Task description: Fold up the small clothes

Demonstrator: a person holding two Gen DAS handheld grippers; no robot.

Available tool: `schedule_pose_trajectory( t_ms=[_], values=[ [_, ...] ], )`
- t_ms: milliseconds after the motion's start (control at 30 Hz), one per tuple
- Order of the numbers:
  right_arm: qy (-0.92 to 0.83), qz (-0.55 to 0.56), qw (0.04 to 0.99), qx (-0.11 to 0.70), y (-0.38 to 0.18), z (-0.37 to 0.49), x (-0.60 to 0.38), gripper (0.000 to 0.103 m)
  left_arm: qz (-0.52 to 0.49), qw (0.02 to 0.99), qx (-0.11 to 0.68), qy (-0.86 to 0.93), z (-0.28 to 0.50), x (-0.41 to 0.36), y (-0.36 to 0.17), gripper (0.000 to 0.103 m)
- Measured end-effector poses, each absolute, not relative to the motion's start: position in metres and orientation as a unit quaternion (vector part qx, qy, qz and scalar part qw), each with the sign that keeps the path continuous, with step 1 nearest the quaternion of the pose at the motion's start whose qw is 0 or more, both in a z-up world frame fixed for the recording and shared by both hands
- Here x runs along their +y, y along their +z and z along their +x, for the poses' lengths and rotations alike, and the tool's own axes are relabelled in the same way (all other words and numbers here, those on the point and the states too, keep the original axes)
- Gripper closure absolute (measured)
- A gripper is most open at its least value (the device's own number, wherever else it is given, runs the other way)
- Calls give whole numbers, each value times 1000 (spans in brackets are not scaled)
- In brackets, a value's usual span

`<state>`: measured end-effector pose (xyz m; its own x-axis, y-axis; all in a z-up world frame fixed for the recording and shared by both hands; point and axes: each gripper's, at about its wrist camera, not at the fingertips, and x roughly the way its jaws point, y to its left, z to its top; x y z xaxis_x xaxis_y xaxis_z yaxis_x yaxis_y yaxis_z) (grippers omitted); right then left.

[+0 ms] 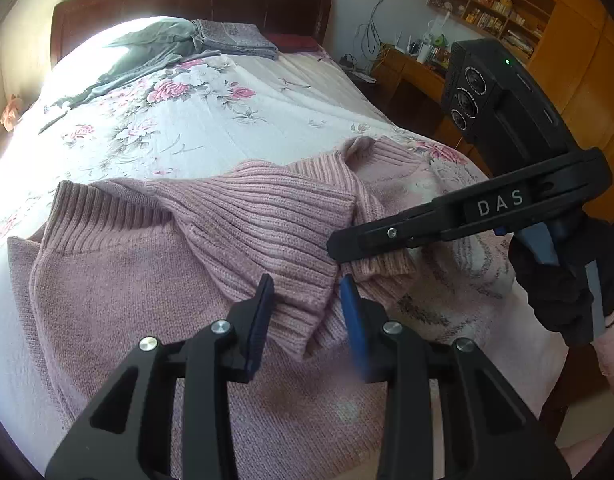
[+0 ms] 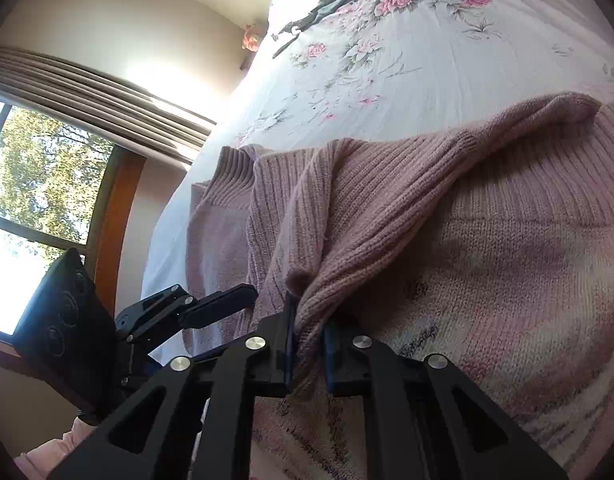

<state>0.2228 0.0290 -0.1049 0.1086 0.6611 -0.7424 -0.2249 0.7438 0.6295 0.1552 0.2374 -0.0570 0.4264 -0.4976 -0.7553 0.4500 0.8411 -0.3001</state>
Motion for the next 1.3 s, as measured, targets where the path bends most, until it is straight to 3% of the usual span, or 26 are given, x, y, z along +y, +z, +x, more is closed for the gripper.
schedule_pose_trajectory(
  t_ms=[100,300,400,500,667,833,1033,1300],
  values=[
    [296,187,730,587,-96,214,19,94,-48,857,434,-274,150,252,-42,57],
    [273,185,725,604,-128,211,14,96,-34,833,493,-247,164,247,-79,55],
    [276,194,724,601,-131,209,11,96,-49,838,484,-247,161,248,-86,54],
    [289,222,718,592,-123,202,-1,90,-49,838,487,-240,160,249,-78,56],
    [260,211,767,547,-76,174,-50,60,-36,855,459,-240,157,247,-45,55],
    [178,235,790,537,-63,155,-126,51,-41,863,436,-252,168,225,-24,54],
    [138,288,762,563,-106,145,-190,47,-28,849,452,-271,178,184,-38,54],
    [180,366,700,587,-163,151,-190,47,-20,835,479,-269,178,169,-65,54]
  ],
)
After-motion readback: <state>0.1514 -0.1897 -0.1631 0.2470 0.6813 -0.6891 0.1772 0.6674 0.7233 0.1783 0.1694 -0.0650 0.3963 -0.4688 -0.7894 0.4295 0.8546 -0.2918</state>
